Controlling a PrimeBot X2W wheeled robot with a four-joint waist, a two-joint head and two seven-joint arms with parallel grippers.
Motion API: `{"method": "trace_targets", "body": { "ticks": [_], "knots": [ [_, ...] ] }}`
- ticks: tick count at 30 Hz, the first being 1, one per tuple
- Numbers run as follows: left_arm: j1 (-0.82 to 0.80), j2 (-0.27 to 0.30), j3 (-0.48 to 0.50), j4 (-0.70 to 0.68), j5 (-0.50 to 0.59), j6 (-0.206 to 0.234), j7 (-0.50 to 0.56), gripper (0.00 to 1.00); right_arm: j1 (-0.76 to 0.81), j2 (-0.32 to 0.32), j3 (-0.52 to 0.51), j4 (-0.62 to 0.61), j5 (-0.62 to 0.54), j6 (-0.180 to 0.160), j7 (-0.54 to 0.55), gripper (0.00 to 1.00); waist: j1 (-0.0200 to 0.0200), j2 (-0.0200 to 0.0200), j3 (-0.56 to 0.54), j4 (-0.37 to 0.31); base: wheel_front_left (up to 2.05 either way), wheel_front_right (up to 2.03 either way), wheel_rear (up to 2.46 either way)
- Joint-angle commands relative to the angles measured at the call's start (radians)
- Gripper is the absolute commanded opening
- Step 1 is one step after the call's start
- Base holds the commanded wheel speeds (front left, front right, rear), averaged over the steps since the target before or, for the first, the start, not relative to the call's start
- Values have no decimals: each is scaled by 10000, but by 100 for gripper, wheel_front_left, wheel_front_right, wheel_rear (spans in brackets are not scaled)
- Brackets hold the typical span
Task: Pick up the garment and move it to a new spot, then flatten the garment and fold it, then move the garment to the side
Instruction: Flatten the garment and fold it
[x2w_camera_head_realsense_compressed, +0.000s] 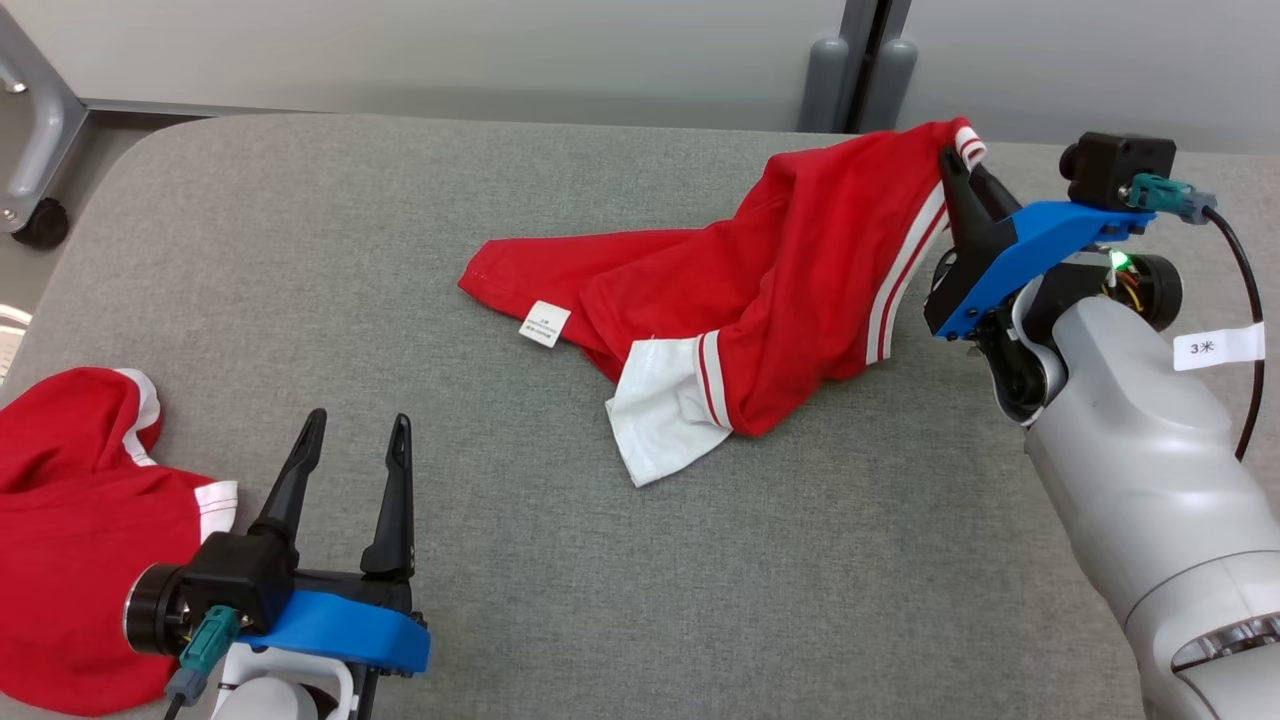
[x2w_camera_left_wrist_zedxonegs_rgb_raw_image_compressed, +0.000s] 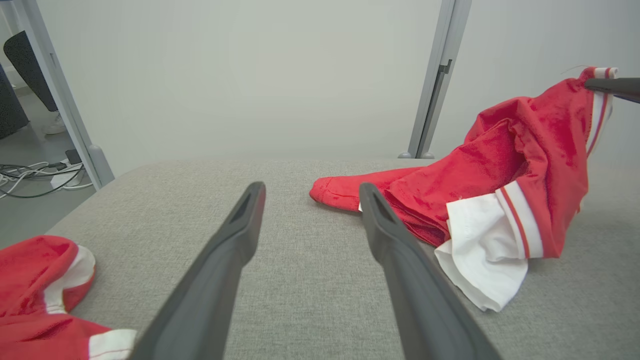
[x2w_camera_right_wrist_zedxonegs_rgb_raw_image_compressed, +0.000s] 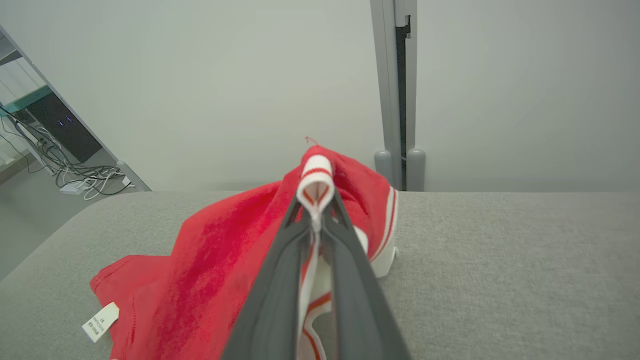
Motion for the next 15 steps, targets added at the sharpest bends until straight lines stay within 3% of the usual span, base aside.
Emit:
{"method": "trace_targets", "body": {
  "ticks": [1, 8, 15],
  "knots": [
    [-176, 17, -38, 17, 17, 40, -1, 100, -184, -17, -109, 259, -163, 5, -127, 100, -1, 0, -11, -50, 0, 0, 0],
    [41, 100, -30, 68, -52, 140, 44, 100, -471, 50, 43, 734, -931, 5, -306, 100, -1, 0, -316, -271, 0, 0, 0],
    [278, 107, -66, 54, -153, 188, 87, 100, 731, 489, 1190, -484, -857, 3, 672, 100, -1, 0, -712, -268, 0, 0, 0]
  ]
}}
